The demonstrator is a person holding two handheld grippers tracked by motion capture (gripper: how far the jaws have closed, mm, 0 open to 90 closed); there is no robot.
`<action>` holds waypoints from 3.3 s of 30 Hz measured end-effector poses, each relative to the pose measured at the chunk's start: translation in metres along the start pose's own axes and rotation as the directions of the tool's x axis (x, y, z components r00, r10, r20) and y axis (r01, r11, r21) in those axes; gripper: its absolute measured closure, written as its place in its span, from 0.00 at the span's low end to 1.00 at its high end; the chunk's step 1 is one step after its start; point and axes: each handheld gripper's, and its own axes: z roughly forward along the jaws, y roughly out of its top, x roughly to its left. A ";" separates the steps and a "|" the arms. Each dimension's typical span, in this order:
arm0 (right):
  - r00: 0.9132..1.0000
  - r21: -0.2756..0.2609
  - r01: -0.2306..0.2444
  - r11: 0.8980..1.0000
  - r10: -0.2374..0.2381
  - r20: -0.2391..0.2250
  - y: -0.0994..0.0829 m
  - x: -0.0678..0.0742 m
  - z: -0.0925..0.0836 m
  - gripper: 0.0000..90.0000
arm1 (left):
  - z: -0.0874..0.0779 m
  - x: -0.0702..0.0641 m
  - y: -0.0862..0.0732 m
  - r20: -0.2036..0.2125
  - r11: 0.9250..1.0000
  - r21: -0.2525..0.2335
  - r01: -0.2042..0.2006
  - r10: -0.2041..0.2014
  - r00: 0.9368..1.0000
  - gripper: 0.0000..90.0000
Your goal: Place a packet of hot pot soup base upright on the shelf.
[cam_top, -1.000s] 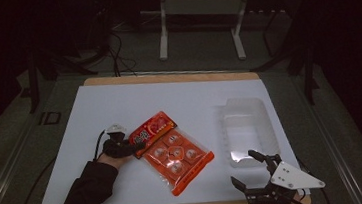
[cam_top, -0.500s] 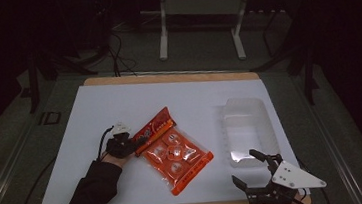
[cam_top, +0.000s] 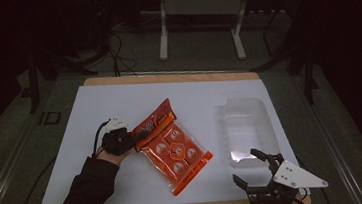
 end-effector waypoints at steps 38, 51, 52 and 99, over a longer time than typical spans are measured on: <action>0.998 -0.010 -0.025 1.000 0.025 0.065 0.009 -0.008 -0.010 0.12 | -0.035 -0.098 0.057 0.129 0.963 -0.196 -0.185 0.213 0.969 1.00; 0.999 -0.055 -0.036 0.998 0.036 0.005 0.024 -0.017 -0.010 0.14 | -0.059 -0.100 0.082 0.182 0.944 -0.249 -0.215 0.264 0.947 1.00; 0.999 -0.060 -0.034 0.998 0.034 0.000 0.027 -0.018 -0.010 0.15 | -0.060 -0.100 0.083 0.181 0.944 -0.254 -0.212 0.262 0.948 1.00; 0.865 -0.010 0.019 1.000 -0.022 -0.501 0.087 -0.029 0.054 0.86 | -0.063 -0.131 0.088 0.380 0.913 -0.350 -0.211 0.344 0.859 1.00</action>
